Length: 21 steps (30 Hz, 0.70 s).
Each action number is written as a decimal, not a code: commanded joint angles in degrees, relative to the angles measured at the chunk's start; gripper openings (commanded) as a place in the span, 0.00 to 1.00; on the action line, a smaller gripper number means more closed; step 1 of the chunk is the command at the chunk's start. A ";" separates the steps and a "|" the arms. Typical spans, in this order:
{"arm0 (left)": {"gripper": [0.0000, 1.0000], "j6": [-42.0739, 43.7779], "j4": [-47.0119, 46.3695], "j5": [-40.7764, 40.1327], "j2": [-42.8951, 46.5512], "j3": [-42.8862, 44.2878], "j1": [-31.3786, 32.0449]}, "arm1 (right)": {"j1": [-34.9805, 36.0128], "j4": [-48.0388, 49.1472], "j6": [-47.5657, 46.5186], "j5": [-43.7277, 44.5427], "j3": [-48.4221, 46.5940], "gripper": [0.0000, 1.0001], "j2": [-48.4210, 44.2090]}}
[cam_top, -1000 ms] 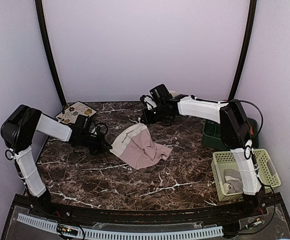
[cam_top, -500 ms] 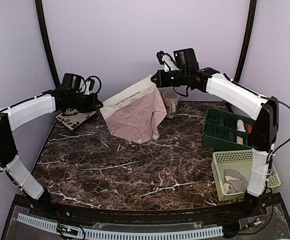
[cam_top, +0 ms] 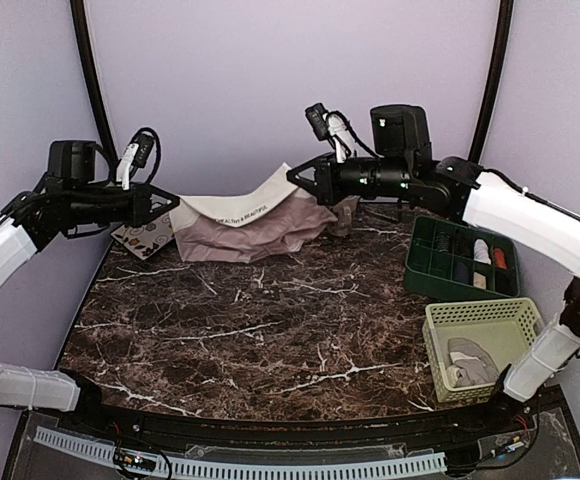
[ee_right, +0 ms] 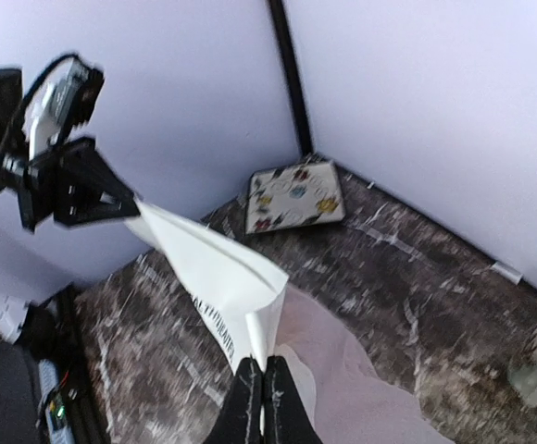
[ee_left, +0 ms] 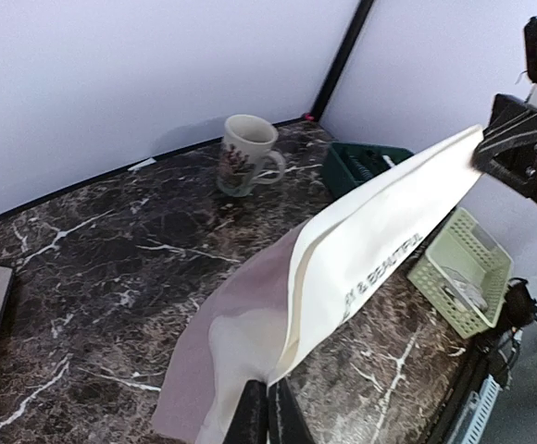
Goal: Roll the underwear
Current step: Flatten out the underwear at the center of the board.
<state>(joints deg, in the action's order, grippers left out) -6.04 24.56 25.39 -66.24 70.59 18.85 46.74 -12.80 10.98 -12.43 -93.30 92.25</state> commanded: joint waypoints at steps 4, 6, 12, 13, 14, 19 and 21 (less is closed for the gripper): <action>0.00 -2.31 8.24 6.68 13.07 -3.30 0.74 | 9.79 4.68 8.38 7.06 12.66 0.00 -13.63; 0.00 -2.55 9.50 4.38 12.17 -3.64 0.71 | 9.82 4.47 11.31 10.59 15.08 0.00 -14.46; 0.00 -1.93 5.15 -11.67 0.52 -4.70 0.65 | 5.84 1.65 14.24 20.64 16.91 0.00 -5.84; 0.00 -1.79 2.92 -13.11 -2.01 -4.75 0.66 | 4.37 0.78 15.86 21.93 16.47 0.01 -3.58; 0.10 -1.77 1.02 -14.44 -4.75 -4.51 0.58 | 2.79 0.17 17.51 21.81 16.03 0.13 -1.77; 0.98 -2.08 3.06 -20.65 -18.65 4.21 -0.02 | -4.62 -6.64 21.01 20.10 9.88 0.66 8.18; 0.99 -2.21 5.68 -23.07 -20.02 5.61 -0.97 | -5.53 -8.07 19.22 19.62 7.34 0.72 9.08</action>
<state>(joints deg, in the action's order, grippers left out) -8.01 27.05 9.80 -86.32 71.16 19.14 43.79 -16.45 28.99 6.00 -79.90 101.16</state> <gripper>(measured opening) 0.913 0.684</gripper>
